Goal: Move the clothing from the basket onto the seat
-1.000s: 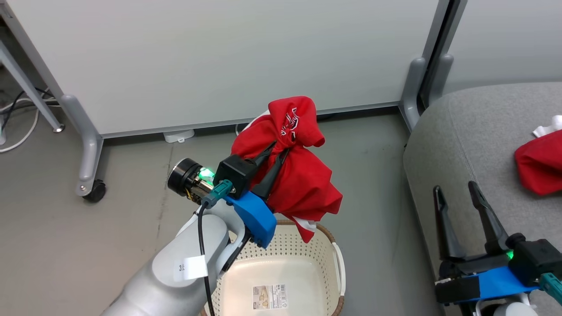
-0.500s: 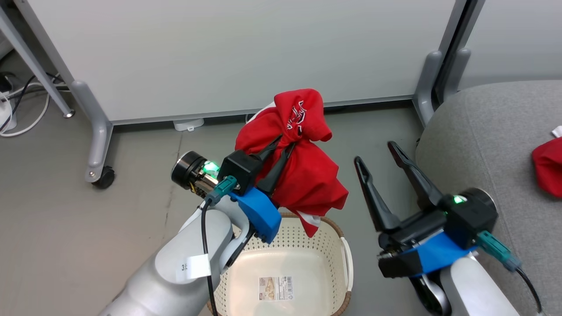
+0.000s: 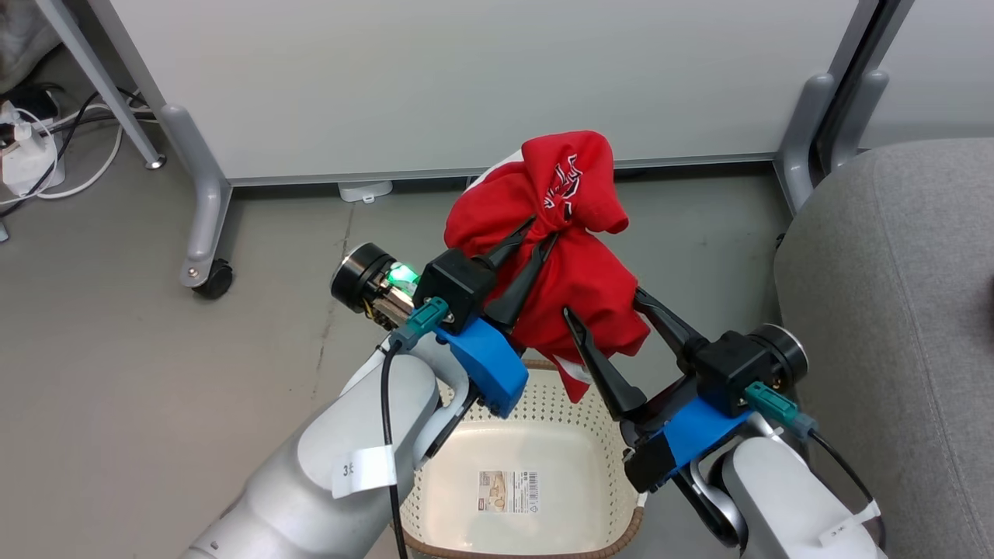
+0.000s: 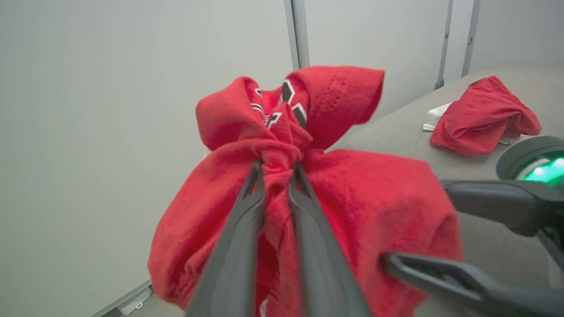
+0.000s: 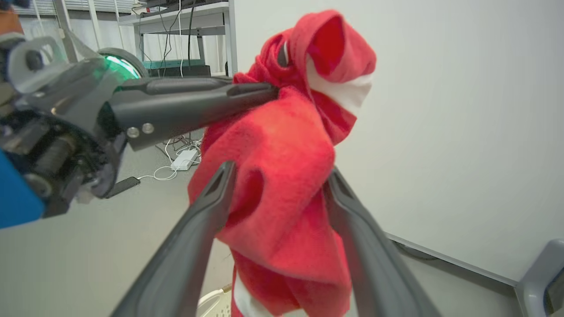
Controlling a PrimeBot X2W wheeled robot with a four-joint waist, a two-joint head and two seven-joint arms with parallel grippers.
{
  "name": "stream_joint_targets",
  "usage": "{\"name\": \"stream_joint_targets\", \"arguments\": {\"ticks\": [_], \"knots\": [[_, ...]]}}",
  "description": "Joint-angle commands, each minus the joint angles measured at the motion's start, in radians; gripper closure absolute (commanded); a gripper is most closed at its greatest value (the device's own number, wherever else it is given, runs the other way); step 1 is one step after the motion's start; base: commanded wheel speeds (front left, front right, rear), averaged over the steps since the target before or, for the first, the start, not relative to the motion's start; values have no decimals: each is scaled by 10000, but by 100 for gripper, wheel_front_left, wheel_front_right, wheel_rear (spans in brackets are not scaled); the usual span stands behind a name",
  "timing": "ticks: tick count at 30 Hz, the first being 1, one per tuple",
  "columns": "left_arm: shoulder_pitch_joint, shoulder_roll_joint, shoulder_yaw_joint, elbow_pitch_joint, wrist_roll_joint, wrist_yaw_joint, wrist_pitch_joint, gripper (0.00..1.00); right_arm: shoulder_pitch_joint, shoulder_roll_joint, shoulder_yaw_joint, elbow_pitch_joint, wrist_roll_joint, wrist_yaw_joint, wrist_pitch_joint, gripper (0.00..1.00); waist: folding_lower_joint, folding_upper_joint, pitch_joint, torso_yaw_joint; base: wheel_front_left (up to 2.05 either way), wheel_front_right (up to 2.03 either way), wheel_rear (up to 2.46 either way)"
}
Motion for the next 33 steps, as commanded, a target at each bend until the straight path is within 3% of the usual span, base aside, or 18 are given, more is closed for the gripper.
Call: {"name": "stream_joint_targets", "arguments": {"ticks": [1, 6, 7, 8, 27, 29, 33], "knots": [[-90, -28, 67, -60, 27, -26, -46, 100, -167, 14, 38, 123, -36, 1, -7, 0, 0, 0, 14, 25, 0, 0, 0], [-72, -83, 110, -144, 111, -49, -46, 100, -414, 163, 229, 689, -54, 1, -7, 0, 0, 0, 55, 81, 0, 0, 0], [-62, -95, 120, -161, 130, -61, -46, 100, -451, 201, 257, 752, -17, 1, -9, 65, 0, 0, 57, 85, 0, 0, 0], [-44, -103, 123, -165, 149, -71, -46, 100, -470, 243, 284, 801, 75, 1, -9, 100, 0, 0, 50, 89, 0, 0, 0], [206, -149, 457, -108, 267, -107, -46, 100, -394, 260, 331, 700, 233, 1, -9, 100, 0, 0, -64, -23, 0, 0, 0], [182, -180, 498, -142, 303, -47, -46, 0, -389, 260, 329, 681, 234, 1, -9, 100, 0, 0, -67, -33, 0, 0, 0], [209, -199, 564, -190, 384, -52, -46, 0, -391, 245, 334, 651, 261, 1, -9, 100, 0, 0, -77, -44, 0, 0, 0]]}}
